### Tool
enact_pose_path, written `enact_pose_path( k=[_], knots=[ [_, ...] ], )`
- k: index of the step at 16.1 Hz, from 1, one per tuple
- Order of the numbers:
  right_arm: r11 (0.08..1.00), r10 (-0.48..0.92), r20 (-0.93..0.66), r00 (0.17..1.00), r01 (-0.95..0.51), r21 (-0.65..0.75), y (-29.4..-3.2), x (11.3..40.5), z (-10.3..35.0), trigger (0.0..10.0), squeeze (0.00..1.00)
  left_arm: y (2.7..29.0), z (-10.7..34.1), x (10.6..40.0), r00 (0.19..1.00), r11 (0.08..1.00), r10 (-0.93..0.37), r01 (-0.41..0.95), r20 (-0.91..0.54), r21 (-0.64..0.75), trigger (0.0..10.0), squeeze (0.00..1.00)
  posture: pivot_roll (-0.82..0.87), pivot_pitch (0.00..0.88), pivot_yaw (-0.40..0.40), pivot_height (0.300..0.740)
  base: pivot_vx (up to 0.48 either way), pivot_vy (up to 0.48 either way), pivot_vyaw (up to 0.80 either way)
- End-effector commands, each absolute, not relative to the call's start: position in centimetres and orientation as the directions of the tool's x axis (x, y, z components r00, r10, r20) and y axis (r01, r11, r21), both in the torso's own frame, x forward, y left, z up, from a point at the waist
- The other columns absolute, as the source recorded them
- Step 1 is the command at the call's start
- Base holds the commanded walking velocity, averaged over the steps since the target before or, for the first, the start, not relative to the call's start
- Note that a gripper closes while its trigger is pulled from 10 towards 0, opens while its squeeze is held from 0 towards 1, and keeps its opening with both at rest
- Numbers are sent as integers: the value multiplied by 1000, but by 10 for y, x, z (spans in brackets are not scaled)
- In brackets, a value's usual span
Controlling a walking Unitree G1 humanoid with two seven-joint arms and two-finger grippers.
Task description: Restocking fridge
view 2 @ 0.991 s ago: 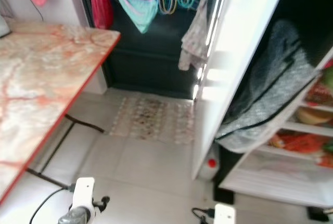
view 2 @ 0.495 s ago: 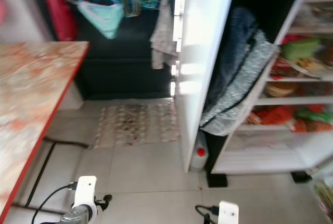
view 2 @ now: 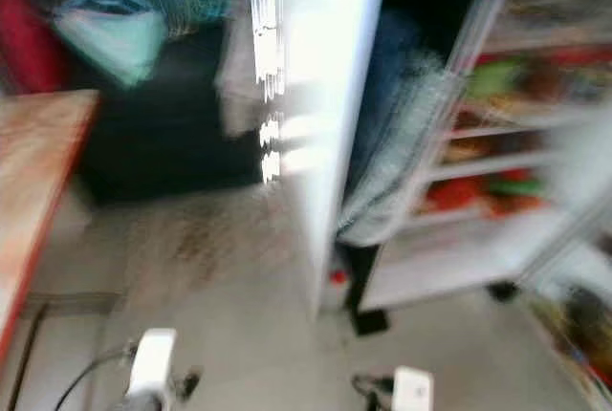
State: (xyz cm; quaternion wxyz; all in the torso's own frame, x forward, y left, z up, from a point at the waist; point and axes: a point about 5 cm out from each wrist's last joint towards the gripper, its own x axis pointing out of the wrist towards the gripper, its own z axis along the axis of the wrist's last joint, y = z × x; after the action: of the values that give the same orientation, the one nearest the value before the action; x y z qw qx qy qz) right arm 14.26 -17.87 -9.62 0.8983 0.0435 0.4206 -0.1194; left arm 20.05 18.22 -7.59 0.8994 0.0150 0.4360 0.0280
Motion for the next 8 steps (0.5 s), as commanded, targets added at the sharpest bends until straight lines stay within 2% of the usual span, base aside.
enact_pose_path(
  k=[1, 8],
  knots=[
    [963, -199, -769, 608, 267, -38, -185, 141, -96, 10000, 0, 175, -74, 206, 626, 999, 48, -21, -778, 45, 10000, 0, -114, 48, 43, 740, 0, -364, -769],
    [961, -206, -767, 608, 275, -40, -188, 144, -95, 10000, 0, 175, -73, 207, 633, 999, 39, -26, -773, 30, 10000, 0, -116, 53, 44, 740, 0, 0, -769]
  ],
)
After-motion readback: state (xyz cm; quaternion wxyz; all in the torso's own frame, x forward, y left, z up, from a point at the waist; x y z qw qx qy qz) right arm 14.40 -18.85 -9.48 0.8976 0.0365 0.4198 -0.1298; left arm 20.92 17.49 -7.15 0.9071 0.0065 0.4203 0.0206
